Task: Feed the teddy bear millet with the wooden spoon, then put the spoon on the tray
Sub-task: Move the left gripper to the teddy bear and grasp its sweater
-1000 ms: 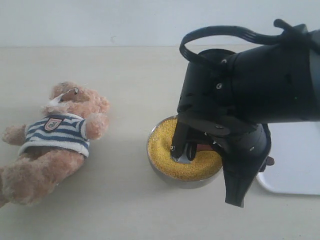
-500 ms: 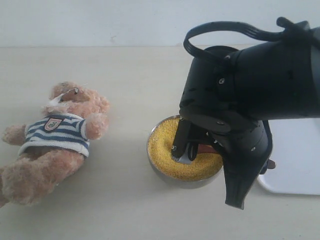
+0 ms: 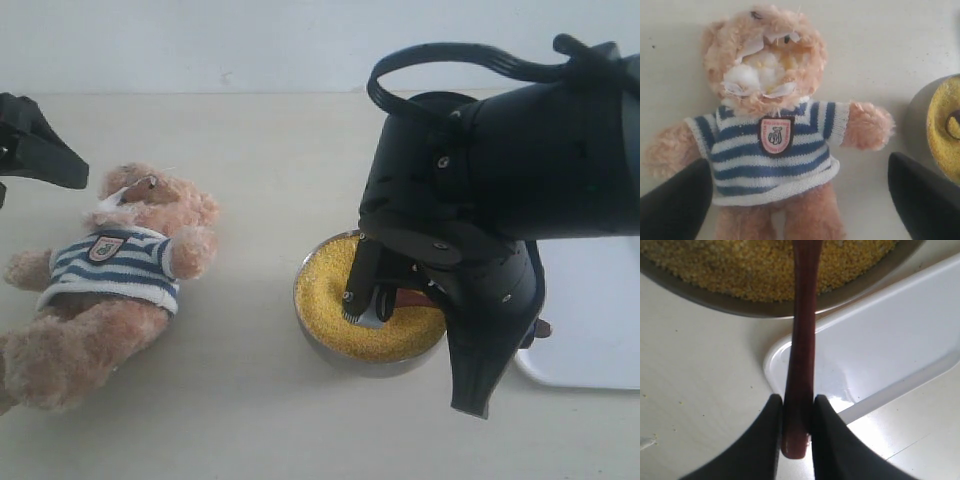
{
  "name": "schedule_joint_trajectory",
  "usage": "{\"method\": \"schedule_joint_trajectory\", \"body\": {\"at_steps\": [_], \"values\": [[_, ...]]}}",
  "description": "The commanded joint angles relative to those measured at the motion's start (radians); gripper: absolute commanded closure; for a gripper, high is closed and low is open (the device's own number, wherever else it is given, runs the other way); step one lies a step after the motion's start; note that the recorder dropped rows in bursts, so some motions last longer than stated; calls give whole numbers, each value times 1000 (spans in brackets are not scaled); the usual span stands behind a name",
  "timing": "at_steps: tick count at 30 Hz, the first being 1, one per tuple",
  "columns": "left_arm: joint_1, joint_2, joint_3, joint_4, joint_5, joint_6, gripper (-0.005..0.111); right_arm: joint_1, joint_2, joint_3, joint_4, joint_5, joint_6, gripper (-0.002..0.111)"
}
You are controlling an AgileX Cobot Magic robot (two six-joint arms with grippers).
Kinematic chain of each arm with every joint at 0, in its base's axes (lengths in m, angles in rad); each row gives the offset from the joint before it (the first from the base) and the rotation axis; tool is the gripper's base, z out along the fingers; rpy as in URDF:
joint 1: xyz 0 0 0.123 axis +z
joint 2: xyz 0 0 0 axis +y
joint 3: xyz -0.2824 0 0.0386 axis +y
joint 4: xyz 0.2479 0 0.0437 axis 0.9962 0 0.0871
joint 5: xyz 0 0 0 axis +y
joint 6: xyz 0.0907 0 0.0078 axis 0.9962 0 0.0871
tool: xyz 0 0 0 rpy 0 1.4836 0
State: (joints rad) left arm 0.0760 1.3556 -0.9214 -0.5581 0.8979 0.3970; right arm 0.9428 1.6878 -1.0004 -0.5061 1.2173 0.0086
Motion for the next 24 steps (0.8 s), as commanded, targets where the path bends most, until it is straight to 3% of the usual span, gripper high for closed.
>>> {"method": "schedule_joint_trajectory", "body": {"at_steps": [1,11,17,24], "values": [[-16,99,-11,-9,72,-1,11,-6,-12,1,0,4,-9,109],[-87,226,-11,33,120,-51,10,-6,-12,1,0,4,-9,109],[-88,263,-11,134,113,-164,10,-6,-12,1,0,4,-9,109],[-88,324,-11,107,73,-173,10,-6,-12,1,0,4,-9,109]]}}
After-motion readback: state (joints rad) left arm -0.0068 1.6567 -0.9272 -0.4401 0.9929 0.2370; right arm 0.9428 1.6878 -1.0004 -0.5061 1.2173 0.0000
